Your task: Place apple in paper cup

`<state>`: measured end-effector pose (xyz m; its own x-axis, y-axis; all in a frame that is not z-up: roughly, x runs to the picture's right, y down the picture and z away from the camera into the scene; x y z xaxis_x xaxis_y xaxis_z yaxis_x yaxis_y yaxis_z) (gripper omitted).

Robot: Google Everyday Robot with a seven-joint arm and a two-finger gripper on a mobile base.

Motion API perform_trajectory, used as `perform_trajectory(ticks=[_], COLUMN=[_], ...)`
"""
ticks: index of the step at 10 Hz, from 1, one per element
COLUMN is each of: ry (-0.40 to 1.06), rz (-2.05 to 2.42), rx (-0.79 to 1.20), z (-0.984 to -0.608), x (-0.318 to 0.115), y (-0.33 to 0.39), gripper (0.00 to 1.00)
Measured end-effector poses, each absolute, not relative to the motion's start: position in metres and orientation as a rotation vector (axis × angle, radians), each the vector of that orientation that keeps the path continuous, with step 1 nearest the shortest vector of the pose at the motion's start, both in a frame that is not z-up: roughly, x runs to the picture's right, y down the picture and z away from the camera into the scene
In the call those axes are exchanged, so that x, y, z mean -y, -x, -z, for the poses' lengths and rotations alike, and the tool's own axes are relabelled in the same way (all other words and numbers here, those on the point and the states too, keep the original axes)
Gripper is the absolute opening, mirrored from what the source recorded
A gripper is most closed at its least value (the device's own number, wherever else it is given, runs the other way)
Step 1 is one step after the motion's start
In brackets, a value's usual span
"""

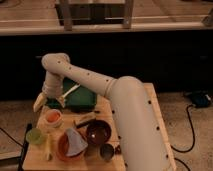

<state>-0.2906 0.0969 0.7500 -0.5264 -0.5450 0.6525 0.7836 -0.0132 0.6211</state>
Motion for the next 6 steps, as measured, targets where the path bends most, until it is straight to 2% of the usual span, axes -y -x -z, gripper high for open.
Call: perform_trajectory(ticks=[6], ry=[0.281], rz=[1.721], rx=[1.273], z=[-0.7494], x=[-0.0976], y=[0.2921], gripper=[0.8])
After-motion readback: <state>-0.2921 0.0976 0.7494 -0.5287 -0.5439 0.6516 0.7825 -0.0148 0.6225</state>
